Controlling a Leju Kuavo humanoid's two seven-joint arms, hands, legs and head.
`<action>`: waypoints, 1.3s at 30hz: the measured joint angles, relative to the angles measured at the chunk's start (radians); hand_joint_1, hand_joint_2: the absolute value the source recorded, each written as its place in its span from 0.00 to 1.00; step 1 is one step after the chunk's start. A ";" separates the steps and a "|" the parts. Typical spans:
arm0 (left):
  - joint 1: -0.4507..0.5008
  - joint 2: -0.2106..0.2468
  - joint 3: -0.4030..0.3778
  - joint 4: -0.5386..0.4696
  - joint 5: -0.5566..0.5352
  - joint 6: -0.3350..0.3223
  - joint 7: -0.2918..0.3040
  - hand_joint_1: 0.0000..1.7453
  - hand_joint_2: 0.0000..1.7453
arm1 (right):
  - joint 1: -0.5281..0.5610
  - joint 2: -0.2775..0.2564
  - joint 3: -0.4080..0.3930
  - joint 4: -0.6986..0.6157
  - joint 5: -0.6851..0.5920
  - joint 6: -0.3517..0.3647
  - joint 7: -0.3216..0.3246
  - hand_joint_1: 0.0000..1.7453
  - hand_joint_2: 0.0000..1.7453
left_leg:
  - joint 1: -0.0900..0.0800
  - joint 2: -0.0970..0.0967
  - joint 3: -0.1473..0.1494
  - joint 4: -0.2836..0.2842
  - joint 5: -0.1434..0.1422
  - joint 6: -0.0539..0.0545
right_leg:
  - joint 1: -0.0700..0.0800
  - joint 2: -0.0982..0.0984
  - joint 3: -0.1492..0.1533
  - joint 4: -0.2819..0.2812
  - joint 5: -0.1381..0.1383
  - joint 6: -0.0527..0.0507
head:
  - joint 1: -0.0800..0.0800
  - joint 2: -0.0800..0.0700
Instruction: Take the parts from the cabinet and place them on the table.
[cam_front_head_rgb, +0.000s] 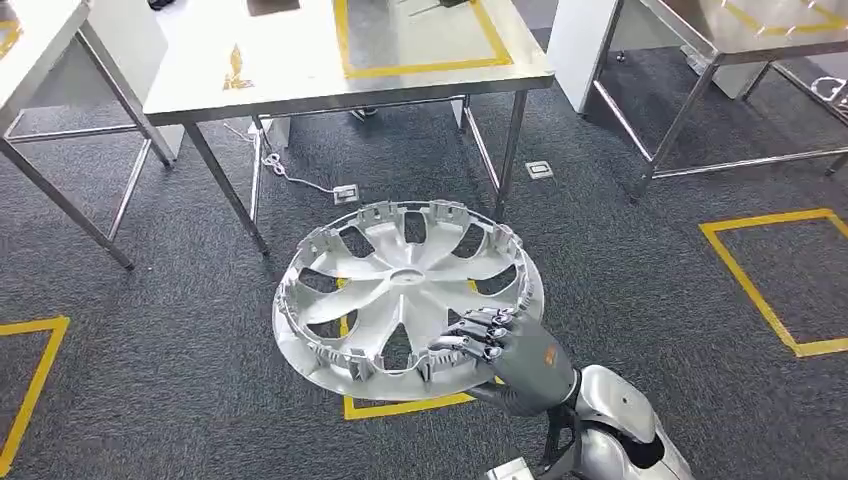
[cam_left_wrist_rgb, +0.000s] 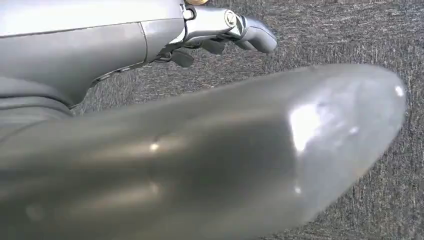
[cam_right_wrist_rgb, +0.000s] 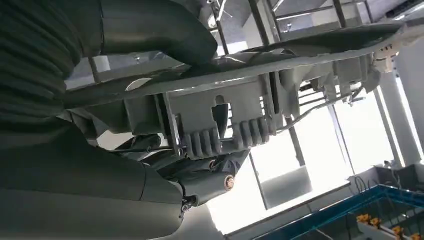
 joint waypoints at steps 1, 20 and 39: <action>0.000 0.000 0.000 0.000 0.000 0.000 0.000 0.00 0.00 | 0.000 0.000 -0.001 0.000 0.000 0.000 0.000 1.00 1.00 | 0.000 0.000 0.000 -0.001 0.001 -0.001 | 0.000 0.000 0.000 0.000 0.000 -0.003 | 0.000 0.000; -0.003 0.002 0.001 -0.001 -0.013 -0.002 -0.015 0.00 0.00 | -0.037 0.049 -0.011 -0.034 -0.070 -0.089 -0.043 1.00 1.00 | 0.001 -0.001 0.001 0.000 0.001 -0.007 | 0.001 0.001 0.002 0.001 0.000 -0.005 | 0.000 0.000; -0.004 0.005 0.001 -0.002 -0.016 -0.013 -0.010 0.00 0.00 | -0.038 0.057 -0.023 -0.082 -0.029 -0.069 -0.021 1.00 1.00 | 0.000 -0.001 0.010 -0.016 0.002 0.020 | -0.004 0.001 0.006 0.017 0.025 0.016 | -0.001 0.000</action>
